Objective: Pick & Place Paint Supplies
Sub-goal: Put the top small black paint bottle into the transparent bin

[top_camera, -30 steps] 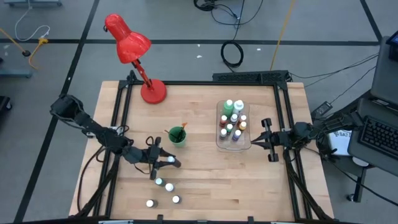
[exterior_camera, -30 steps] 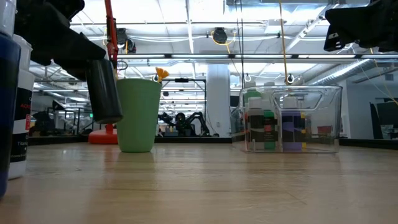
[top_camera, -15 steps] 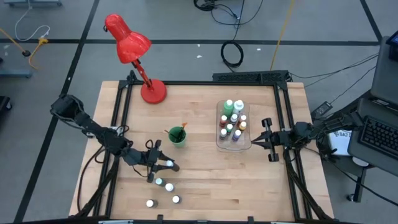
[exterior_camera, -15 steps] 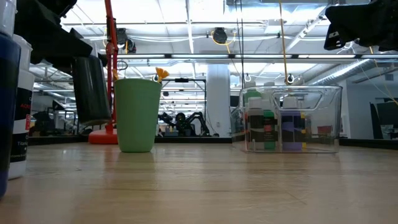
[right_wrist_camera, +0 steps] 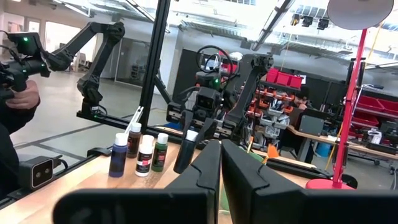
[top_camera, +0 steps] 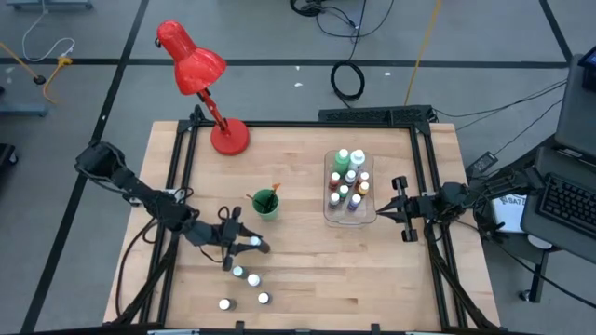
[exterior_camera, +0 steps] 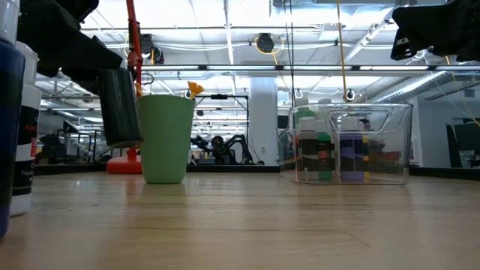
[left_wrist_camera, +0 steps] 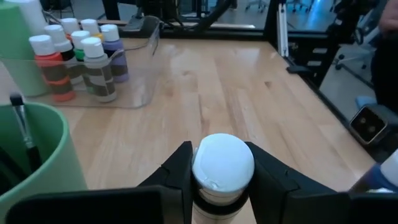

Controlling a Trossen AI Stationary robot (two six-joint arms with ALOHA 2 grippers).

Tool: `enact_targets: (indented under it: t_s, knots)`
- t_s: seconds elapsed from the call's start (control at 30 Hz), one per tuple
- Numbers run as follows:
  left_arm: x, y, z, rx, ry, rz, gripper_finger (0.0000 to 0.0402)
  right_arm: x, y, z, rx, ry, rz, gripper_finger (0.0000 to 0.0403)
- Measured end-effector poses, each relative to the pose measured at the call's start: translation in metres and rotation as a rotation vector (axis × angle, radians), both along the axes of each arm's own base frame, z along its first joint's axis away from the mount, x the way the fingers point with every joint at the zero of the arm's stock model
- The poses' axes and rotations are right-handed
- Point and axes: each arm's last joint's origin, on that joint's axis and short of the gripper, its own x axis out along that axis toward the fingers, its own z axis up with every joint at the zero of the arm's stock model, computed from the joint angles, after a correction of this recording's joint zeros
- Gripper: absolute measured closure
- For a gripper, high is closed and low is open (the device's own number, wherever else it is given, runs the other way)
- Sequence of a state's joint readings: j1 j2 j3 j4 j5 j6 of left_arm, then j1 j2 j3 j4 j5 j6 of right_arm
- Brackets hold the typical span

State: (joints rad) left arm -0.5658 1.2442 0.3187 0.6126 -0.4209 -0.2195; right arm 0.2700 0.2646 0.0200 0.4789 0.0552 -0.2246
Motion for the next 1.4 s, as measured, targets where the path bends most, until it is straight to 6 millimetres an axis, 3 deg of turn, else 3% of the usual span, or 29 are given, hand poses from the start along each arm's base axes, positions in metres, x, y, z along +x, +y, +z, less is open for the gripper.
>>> enact_targets:
  t_s: [0.2,0.4,0.67,0.8,1.07,1.23,1.4]
  knots:
    - [0.010,0.003,0.012,-0.067,-0.050,-0.081,0.0302,0.000,0.000,0.000,0.000,-0.003,0.000,0.0394]
    - [0.039,-0.003,0.058,-0.054,-0.069,-0.166,0.0302,0.000,0.000,0.000,0.000,-0.003,0.000,0.0394]
    - [0.110,0.007,0.137,0.204,-0.039,-0.113,0.0302,0.000,0.000,-0.001,-0.032,-0.001,-0.006,0.0394]
    - [0.154,0.029,0.153,0.297,-0.053,-0.076,0.0302,0.000,0.000,-0.001,-0.029,0.008,-0.005,0.0394]
    - [0.229,0.083,0.115,0.320,-0.022,-0.073,0.0300,0.001,0.000,-0.002,-0.031,0.015,-0.004,0.0394]
    - [0.249,0.106,0.087,0.248,0.036,-0.057,0.0301,0.001,0.000,-0.003,-0.050,0.017,-0.007,0.0394]
    - [0.257,0.117,0.062,0.191,0.098,-0.073,0.0301,0.001,0.000,-0.003,-0.065,0.013,-0.011,0.0394]
